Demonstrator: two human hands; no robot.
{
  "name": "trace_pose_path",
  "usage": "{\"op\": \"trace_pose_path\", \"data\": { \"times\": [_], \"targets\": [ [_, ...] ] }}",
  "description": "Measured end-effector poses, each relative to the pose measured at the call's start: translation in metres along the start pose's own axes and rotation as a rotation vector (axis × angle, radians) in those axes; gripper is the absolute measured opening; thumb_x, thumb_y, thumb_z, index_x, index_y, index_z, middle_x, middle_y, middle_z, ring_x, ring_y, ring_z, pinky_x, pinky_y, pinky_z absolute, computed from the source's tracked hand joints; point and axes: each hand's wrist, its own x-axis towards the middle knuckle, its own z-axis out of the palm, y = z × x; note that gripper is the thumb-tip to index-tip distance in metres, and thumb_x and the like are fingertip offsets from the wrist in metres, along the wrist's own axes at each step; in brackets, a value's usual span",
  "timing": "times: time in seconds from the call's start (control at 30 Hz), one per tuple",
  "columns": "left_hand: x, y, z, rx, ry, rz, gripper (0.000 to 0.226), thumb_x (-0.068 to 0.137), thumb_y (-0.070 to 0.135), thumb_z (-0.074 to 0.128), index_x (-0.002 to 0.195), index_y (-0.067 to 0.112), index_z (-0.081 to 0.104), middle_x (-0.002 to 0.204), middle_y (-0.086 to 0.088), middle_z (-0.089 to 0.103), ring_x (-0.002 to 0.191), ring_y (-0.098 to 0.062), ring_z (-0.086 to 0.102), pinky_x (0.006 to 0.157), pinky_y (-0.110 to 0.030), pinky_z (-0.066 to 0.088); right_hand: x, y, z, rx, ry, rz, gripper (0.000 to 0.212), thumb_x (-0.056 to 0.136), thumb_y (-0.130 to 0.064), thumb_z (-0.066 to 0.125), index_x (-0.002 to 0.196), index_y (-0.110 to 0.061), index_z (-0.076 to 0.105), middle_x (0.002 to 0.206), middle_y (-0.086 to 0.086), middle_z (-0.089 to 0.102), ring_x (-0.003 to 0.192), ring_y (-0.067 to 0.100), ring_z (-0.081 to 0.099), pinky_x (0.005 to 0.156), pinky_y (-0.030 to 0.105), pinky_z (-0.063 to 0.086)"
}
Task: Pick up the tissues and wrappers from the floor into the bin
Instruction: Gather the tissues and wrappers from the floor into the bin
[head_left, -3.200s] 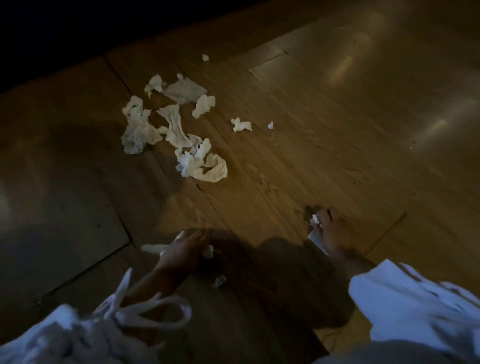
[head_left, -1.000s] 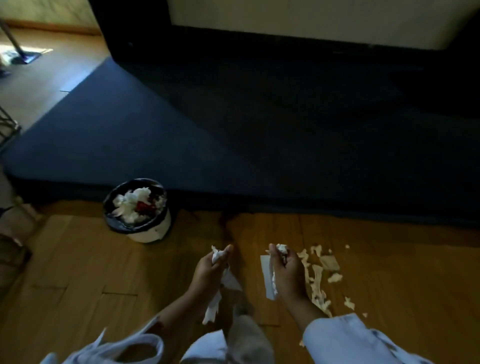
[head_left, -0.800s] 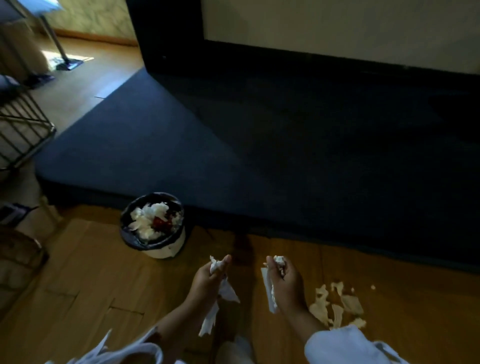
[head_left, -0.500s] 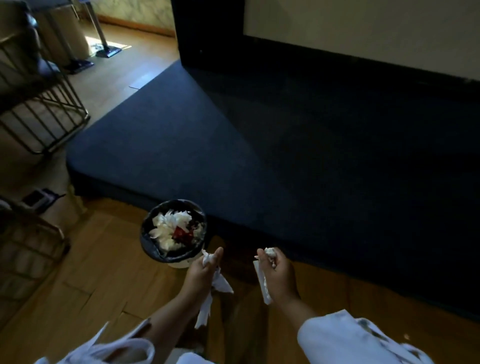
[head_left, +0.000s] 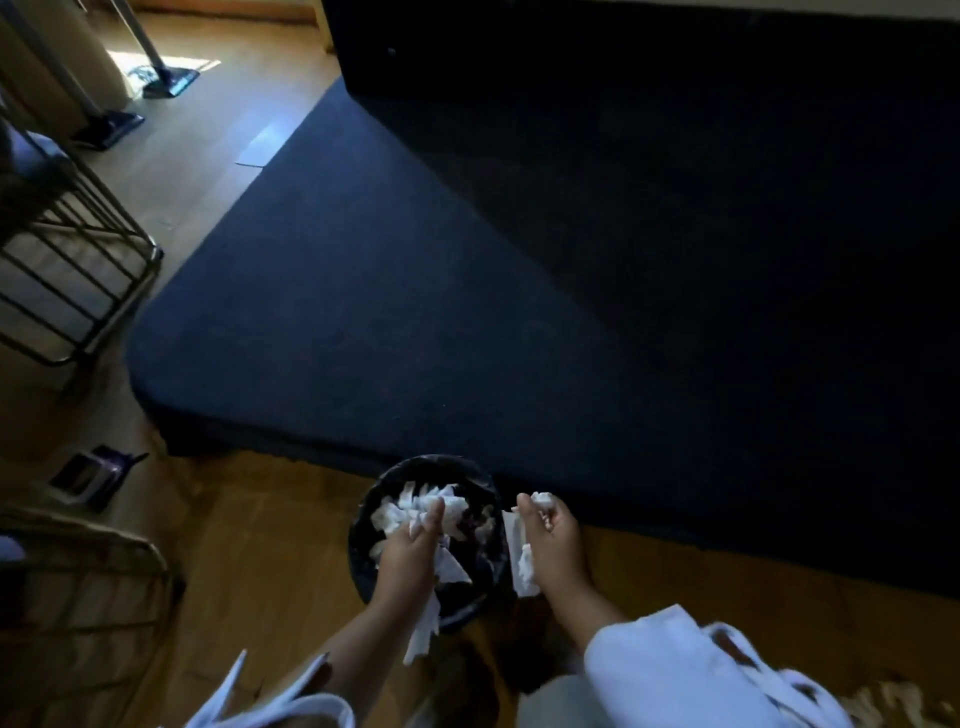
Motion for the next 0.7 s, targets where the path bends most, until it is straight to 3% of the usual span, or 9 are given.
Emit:
{"op": "trace_pose_path", "data": {
  "times": [0.07,0.17,0.27,0.4,0.53,0.63,0.7],
  "targets": [
    [0.029,-0.012,-0.001,0.019,0.020,-0.033,0.049,0.090,0.047,0.047,0.109,0.004,0.064,0.098,-0.010,0.067,0.100,-0.028,0.063,0.080,-0.036,0.050,0.020,0.016,0.023,-0.021,-0.038,0.023,0.010,0.091,-0.022,0.056,0.086,-0.013,0.054,0.076,-0.004,0.057,0.074,0.009,0.055,0.071,0.024,0.042],
    [0.068,-0.036,0.000,0.021,0.055,-0.073,0.047,0.092,0.044,0.044,0.117,0.007,0.059,0.108,-0.010,0.065,0.106,-0.025,0.060,0.088,-0.037,0.048,0.051,0.049,0.048,-0.065,-0.060,0.098,0.022,0.092,-0.025,0.054,0.106,-0.008,0.056,0.097,0.004,0.063,0.094,0.017,0.060,0.077,0.023,0.045],
    [0.101,-0.063,-0.002,0.037,0.084,-0.136,0.044,0.094,0.041,0.043,0.119,0.007,0.057,0.107,-0.007,0.063,0.109,-0.024,0.057,0.087,-0.033,0.044,0.079,0.082,0.067,-0.095,-0.073,0.203,0.027,0.093,-0.028,0.052,0.112,-0.010,0.053,0.105,0.005,0.062,0.101,0.019,0.059,0.086,0.030,0.047],
    [0.136,-0.098,-0.009,0.108,0.089,-0.251,0.056,0.091,0.045,0.048,0.127,0.002,0.050,0.125,-0.016,0.058,0.117,-0.032,0.053,0.097,-0.043,0.045,0.103,0.117,0.082,-0.110,-0.102,0.387,0.031,0.093,-0.029,0.052,0.117,-0.010,0.048,0.109,0.010,0.059,0.100,0.023,0.056,0.092,0.036,0.045],
    [0.158,-0.115,-0.017,0.163,0.099,-0.342,0.058,0.092,0.039,0.051,0.126,-0.007,0.046,0.103,-0.010,0.060,0.097,-0.031,0.058,0.076,-0.032,0.041,0.107,0.130,0.092,-0.127,-0.185,0.510,0.030,0.092,-0.029,0.052,0.117,-0.013,0.046,0.114,0.011,0.057,0.106,0.027,0.055,0.095,0.038,0.045],
    [0.168,-0.112,-0.019,0.189,0.088,-0.325,0.045,0.092,0.033,0.052,0.126,0.004,0.047,0.124,-0.016,0.055,0.101,-0.026,0.054,0.079,-0.035,0.043,0.112,0.125,0.098,-0.063,-0.222,0.563,0.051,0.088,-0.036,0.057,0.131,-0.016,0.040,0.128,0.005,0.053,0.116,0.024,0.052,0.103,0.041,0.041],
    [0.172,-0.111,-0.019,0.209,0.064,-0.324,0.041,0.092,0.032,0.054,0.124,0.008,0.048,0.126,-0.015,0.054,0.102,-0.026,0.054,0.081,-0.035,0.043,0.116,0.125,0.102,-0.019,-0.248,0.590,0.058,0.083,-0.043,0.059,0.133,-0.020,0.040,0.129,0.002,0.054,0.115,0.022,0.053,0.103,0.042,0.042]
  ]
}}
